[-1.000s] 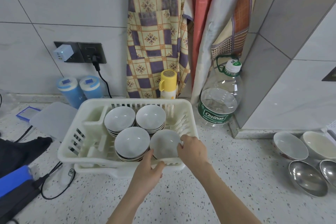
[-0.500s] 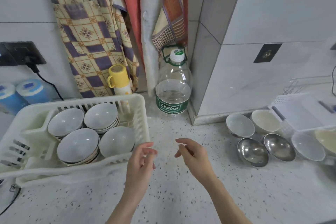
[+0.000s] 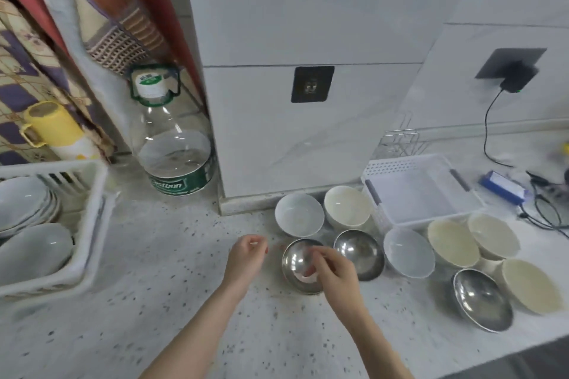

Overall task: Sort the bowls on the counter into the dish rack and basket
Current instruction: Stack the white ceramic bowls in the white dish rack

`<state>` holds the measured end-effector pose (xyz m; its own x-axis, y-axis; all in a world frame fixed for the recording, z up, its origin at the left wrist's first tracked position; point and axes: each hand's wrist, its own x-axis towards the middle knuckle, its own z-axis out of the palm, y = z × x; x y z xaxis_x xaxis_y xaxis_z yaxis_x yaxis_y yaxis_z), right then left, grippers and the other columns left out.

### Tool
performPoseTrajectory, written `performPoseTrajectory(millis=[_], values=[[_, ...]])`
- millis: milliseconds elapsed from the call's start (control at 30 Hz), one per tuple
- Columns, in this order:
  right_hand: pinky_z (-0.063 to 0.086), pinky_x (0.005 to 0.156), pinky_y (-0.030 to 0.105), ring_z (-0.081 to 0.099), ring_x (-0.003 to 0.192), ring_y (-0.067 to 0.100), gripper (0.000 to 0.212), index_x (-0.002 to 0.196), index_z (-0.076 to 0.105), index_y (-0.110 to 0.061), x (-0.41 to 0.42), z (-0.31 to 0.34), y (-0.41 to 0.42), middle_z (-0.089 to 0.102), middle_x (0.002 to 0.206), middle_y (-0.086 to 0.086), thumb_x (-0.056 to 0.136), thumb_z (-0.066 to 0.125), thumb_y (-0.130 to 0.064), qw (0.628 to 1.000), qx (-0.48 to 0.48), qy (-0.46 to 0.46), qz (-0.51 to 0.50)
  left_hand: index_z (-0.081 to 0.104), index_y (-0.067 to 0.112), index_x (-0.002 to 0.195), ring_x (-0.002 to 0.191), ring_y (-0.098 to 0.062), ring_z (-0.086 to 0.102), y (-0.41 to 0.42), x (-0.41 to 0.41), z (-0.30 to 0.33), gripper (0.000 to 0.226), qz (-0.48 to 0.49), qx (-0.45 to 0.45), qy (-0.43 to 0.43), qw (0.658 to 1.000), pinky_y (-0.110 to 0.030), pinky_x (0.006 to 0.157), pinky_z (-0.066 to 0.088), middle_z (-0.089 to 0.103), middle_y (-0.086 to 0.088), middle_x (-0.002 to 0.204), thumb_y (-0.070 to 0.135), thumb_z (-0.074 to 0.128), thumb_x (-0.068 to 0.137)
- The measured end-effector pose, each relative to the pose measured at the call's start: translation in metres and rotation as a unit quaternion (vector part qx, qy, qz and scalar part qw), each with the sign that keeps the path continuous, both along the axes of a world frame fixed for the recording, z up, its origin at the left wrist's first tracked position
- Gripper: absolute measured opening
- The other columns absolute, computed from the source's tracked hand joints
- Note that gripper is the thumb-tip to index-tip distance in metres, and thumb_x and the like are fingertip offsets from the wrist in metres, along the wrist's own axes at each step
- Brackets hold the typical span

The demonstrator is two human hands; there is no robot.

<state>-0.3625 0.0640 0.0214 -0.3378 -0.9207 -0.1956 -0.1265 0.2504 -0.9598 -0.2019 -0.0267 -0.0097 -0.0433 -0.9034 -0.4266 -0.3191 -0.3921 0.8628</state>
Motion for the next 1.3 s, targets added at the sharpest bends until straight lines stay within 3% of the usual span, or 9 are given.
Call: performPoseTrajectory(millis=[133, 267, 367, 533, 667, 767, 900, 1167, 1300], values=[[0.043, 0.054, 0.019, 0.052, 0.053, 0.010, 0.020, 0.095, 0.074, -0.027, -0.041, -0.008, 0.013, 0.070, 0.069, 0.003, 0.096, 0.055, -0.021, 0.998, 0.025, -0.041, -0.040, 0.060, 0.014, 0.112, 0.093, -0.021, 0.063, -0.023, -0.036, -0.017, 0.035, 0.008, 0.047, -0.045, 0.998, -0.031, 0.073, 0.046, 0.066, -0.003, 0.107, 0.043, 0.055, 0.094], [0.041, 0.049, 0.018, 0.042, 0.051, 0.010, 0.022, 0.089, 0.075, -0.024, -0.062, -0.017, 0.025, 0.070, 0.069, 0.008, 0.097, 0.054, -0.022, 0.989, 0.044, -0.088, -0.107, 0.056, 0.010, 0.081, 0.061, -0.020, 0.045, -0.037, -0.055, -0.025, 0.029, 0.028, 0.067, -0.046, 0.996, -0.032, 0.063, 0.036, 0.050, -0.007, 0.069, 0.036, 0.057, 0.093], [0.038, 0.049, 0.018, 0.039, 0.047, 0.010, 0.021, 0.091, 0.074, -0.017, -0.070, -0.025, 0.034, 0.069, 0.068, 0.012, 0.097, 0.054, -0.019, 0.976, 0.062, -0.125, -0.165, 0.059, 0.008, 0.079, 0.063, -0.020, 0.045, -0.043, -0.061, -0.029, 0.022, 0.047, 0.084, -0.024, 0.995, -0.030, 0.061, 0.035, 0.054, -0.010, 0.071, 0.025, 0.056, 0.091], [0.032, 0.043, 0.020, 0.035, 0.040, 0.008, 0.018, 0.089, 0.073, -0.009, -0.087, -0.037, 0.040, 0.065, 0.058, 0.007, 0.092, 0.056, -0.015, 0.936, 0.106, -0.171, -0.287, 0.065, 0.008, 0.074, 0.050, -0.013, 0.046, -0.046, -0.071, -0.028, 0.018, 0.056, 0.097, -0.019, 0.994, -0.024, 0.047, 0.033, 0.059, 0.001, 0.052, 0.014, 0.058, 0.090], [0.030, 0.047, 0.024, 0.038, 0.047, 0.011, 0.023, 0.095, 0.069, -0.007, -0.097, -0.045, 0.041, 0.066, 0.062, 0.008, 0.095, 0.055, -0.025, 0.907, 0.138, -0.202, -0.343, 0.066, 0.011, 0.073, 0.052, -0.011, 0.046, -0.047, -0.073, -0.028, 0.018, 0.094, 0.095, 0.005, 0.991, -0.024, 0.049, 0.036, 0.073, -0.009, 0.071, 0.010, 0.057, 0.089], [0.030, 0.048, 0.025, 0.038, 0.050, 0.013, 0.031, 0.100, 0.065, -0.006, -0.104, -0.049, 0.041, 0.069, 0.073, 0.013, 0.094, 0.056, -0.036, 0.890, 0.154, -0.215, -0.372, 0.067, 0.009, 0.076, 0.045, -0.010, 0.037, -0.046, -0.068, -0.027, 0.017, 0.106, 0.088, 0.014, 0.990, -0.023, 0.044, 0.032, 0.075, -0.010, 0.071, 0.010, 0.055, 0.088], [0.029, 0.048, 0.025, 0.036, 0.051, 0.013, 0.035, 0.111, 0.056, -0.010, -0.111, -0.052, 0.041, 0.072, 0.088, 0.014, 0.094, 0.055, -0.041, 0.868, 0.152, -0.221, -0.418, 0.069, 0.007, 0.079, 0.049, -0.012, 0.035, -0.038, -0.056, -0.026, 0.019, 0.126, 0.069, 0.014, 0.989, -0.023, 0.044, 0.030, 0.075, -0.007, 0.071, 0.011, 0.054, 0.089], [0.035, 0.053, 0.027, 0.045, 0.061, 0.015, 0.039, 0.127, 0.051, -0.016, -0.123, -0.051, 0.033, 0.072, 0.100, 0.002, 0.096, 0.046, -0.039, 0.877, 0.131, -0.182, -0.425, 0.067, 0.005, 0.080, 0.046, -0.012, 0.030, -0.012, -0.045, -0.012, 0.020, 0.169, 0.050, 0.050, 0.983, -0.021, 0.040, 0.028, 0.076, -0.011, 0.085, 0.012, 0.054, 0.093], [0.035, 0.055, 0.027, 0.047, 0.062, 0.016, 0.028, 0.120, 0.053, -0.013, -0.129, -0.049, 0.029, 0.071, 0.101, 0.006, 0.097, 0.044, -0.026, 0.881, 0.139, -0.172, -0.418, 0.069, 0.003, 0.081, 0.047, -0.012, 0.028, -0.001, -0.041, -0.002, 0.021, 0.173, 0.039, 0.058, 0.983, -0.016, 0.033, 0.026, 0.077, -0.010, 0.085, 0.011, 0.053, 0.092]])
